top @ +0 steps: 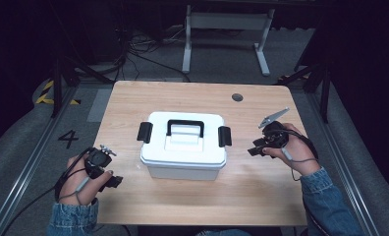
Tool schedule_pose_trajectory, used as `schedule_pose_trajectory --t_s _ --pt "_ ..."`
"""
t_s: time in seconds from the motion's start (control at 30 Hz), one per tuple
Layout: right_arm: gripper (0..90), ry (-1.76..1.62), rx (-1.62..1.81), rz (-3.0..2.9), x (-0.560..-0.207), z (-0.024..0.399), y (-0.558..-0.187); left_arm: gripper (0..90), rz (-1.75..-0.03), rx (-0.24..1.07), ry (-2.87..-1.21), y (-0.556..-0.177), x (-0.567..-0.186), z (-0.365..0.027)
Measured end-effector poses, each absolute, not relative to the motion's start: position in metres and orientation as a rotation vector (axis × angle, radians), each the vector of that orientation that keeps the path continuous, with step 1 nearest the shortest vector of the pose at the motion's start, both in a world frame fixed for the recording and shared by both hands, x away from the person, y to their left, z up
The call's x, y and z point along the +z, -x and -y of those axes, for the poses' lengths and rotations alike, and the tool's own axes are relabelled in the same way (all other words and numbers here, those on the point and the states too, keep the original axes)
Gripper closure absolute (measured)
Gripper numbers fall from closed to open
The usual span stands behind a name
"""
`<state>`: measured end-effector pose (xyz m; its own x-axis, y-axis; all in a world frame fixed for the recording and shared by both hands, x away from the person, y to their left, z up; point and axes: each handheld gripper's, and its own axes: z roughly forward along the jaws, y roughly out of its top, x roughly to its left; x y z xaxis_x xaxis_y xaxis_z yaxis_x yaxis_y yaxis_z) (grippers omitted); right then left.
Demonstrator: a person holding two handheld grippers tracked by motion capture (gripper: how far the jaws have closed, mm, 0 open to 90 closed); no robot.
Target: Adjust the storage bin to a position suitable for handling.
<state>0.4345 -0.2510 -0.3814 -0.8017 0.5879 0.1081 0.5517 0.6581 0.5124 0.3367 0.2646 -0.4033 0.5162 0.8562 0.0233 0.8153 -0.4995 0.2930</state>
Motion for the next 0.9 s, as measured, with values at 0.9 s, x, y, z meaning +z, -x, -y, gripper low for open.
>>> schedule_pose_trajectory --t_s 0.9 --pt "54.5 -0.777 0.897 -2.859 -0.292 0.205 -0.451 19.4 -1.407 0.218 -2.518 -0.344 -0.402 -0.260"
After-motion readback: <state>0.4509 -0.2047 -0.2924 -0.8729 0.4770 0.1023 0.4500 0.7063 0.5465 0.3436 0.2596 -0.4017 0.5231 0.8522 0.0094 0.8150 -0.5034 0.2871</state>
